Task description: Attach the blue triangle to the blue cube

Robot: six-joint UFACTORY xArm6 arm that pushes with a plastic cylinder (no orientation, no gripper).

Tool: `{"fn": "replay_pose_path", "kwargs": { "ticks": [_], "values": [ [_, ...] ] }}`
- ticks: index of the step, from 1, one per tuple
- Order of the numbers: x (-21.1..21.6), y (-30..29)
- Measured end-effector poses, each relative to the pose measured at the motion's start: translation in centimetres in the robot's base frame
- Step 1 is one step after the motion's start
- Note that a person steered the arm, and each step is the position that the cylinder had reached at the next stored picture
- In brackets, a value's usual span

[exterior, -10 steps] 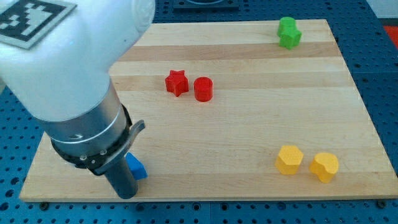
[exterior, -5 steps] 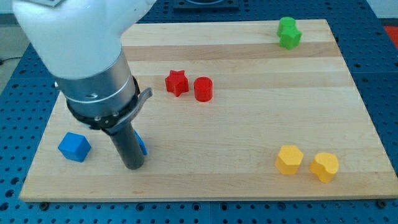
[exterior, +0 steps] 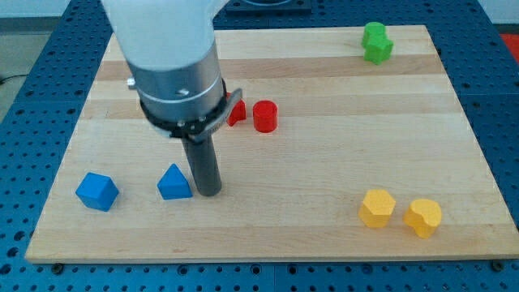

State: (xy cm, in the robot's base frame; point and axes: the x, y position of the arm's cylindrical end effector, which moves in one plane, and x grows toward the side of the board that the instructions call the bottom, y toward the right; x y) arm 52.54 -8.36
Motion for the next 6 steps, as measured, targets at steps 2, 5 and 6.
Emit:
{"fn": "replay_pose_path", "kwargs": {
  "ticks": [2,5,6],
  "values": [
    [-0.1,-5.7],
    [-0.1,-11.2],
    [-0.1,-11.3]
  ]
}}
